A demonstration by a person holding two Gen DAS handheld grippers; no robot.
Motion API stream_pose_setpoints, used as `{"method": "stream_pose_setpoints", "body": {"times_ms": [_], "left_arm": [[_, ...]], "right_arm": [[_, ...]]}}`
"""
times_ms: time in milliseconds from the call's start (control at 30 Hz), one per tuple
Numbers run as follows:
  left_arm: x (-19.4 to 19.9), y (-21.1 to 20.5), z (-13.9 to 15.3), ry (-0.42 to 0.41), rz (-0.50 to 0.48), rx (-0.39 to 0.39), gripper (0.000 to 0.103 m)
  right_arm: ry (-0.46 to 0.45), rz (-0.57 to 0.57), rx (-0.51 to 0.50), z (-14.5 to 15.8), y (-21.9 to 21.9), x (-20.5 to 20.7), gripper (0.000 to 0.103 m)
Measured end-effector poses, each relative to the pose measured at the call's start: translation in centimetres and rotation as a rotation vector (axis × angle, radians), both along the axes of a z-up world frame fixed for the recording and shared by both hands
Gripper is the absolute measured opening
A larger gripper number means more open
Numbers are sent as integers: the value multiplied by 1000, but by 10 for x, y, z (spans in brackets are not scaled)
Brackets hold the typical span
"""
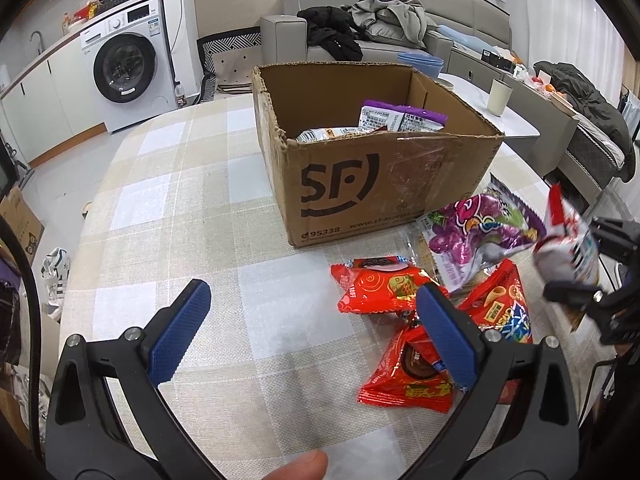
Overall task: Organize snacks
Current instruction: 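Lift the white noodle-snack bag with the right tool while the left tool grasps a red Oreo pack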
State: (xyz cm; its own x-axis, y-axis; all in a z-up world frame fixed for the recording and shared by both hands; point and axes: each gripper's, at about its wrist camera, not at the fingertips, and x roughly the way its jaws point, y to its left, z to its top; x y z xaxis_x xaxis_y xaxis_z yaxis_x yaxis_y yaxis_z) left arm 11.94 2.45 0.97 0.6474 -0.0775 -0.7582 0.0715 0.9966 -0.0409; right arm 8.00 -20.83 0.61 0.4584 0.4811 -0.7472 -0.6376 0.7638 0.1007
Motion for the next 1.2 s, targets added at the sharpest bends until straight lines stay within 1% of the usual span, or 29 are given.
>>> {"method": "stream_pose_setpoints", "body": {"times_ms": [100,133,267,300,333,400,433,533,633,833,967,1000,1033,1067,1100,1167,1200], "left_arm": [[-1,-1,-1,6,-3,-12,102],[-1,-2,-1,9,-10,-25,102],[2,-4,-5,19,-14,-61,102],[3,-4,-6,25,-18,-82,102],[5,-4,-8,33,-22,-124,102],[9,-5,-12,53,-22,-169,102],[13,-5,-16,67,-16,-190,102],[19,-6,-23,83,2,-207,102],[24,-8,-29,101,-1,-244,102],[35,-12,-39,129,10,-278,102],[39,-15,-46,132,20,-285,101],[41,-17,-46,127,17,-279,98],[41,-19,-47,124,13,-266,91],[43,-23,-48,123,6,-241,87],[42,-25,-50,123,1,-225,81],[44,-30,-51,122,-12,-210,75],[45,-33,-51,117,-19,-205,67]], "right_arm": [[-28,-16,39,11,-9,-2,56],[-38,-26,64,15,-12,-2,56],[-67,-62,113,25,-18,0,56],[-68,-76,126,27,-20,1,56],[-67,-86,139,28,-22,3,56],[-60,-105,155,27,-22,6,56],[-55,-112,157,27,-23,8,56],[-47,-122,160,24,-21,12,56],[-41,-121,160,21,-15,15,56],[-35,-106,159,17,-10,15,56],[-34,-105,161,17,-9,15,56],[-33,-105,161,17,-9,15,56],[-33,-104,160,17,-9,15,56],[-33,-105,159,16,-8,16,56],[-32,-105,161,16,-8,16,56],[-29,-105,160,14,-8,17,56],[-30,-105,159,14,-7,17,56]]}}
